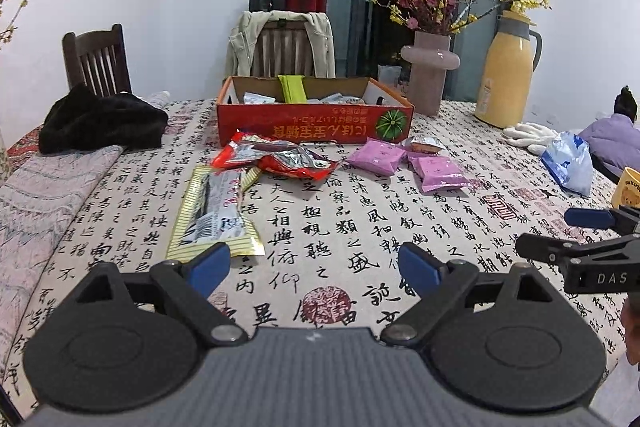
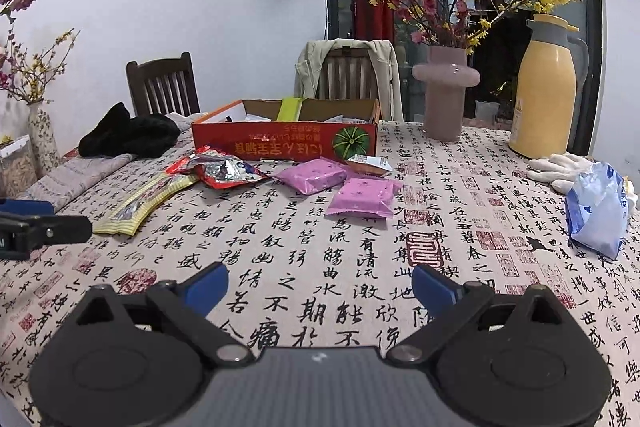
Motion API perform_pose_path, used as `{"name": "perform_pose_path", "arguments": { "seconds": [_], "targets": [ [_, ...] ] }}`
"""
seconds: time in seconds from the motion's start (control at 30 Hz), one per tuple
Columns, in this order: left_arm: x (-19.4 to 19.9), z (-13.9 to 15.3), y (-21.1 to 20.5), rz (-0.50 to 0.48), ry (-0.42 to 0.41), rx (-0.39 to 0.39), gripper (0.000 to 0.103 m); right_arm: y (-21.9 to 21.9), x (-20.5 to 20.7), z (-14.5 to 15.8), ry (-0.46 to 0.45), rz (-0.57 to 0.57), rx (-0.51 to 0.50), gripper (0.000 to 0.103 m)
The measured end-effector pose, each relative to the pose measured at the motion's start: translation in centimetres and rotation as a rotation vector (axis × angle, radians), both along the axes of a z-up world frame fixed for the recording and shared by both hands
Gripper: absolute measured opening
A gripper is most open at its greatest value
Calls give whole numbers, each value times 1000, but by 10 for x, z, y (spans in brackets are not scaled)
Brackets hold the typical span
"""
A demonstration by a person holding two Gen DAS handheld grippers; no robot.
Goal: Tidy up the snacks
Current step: 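Grasp a pink packet with the left tool while the right tool grasps a white packet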
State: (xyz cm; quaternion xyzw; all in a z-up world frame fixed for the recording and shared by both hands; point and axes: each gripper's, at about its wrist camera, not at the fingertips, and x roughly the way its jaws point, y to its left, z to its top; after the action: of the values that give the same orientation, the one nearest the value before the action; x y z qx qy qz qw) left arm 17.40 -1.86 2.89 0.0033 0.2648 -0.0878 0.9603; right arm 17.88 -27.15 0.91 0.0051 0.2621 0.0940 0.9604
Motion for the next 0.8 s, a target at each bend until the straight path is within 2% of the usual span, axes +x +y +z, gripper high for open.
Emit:
{"name": "perform_pose_path", "arguments": {
  "seconds": [0.3,0.5,0.7,0.8],
  "targets": [
    [41,-4,-9,-29,28,2,92,-8,36,0,21,-11,7,99],
    [84,-2,-27,-86,27,23,92,-16,71,6,20,-15,35,98],
    [136,0,-52,-199,65,11,92,-19,115,11,43,4,21,97],
    [162,-1,-66,-258,76,15,92,-22,141,11,69,15,47,96]
  ]
}}
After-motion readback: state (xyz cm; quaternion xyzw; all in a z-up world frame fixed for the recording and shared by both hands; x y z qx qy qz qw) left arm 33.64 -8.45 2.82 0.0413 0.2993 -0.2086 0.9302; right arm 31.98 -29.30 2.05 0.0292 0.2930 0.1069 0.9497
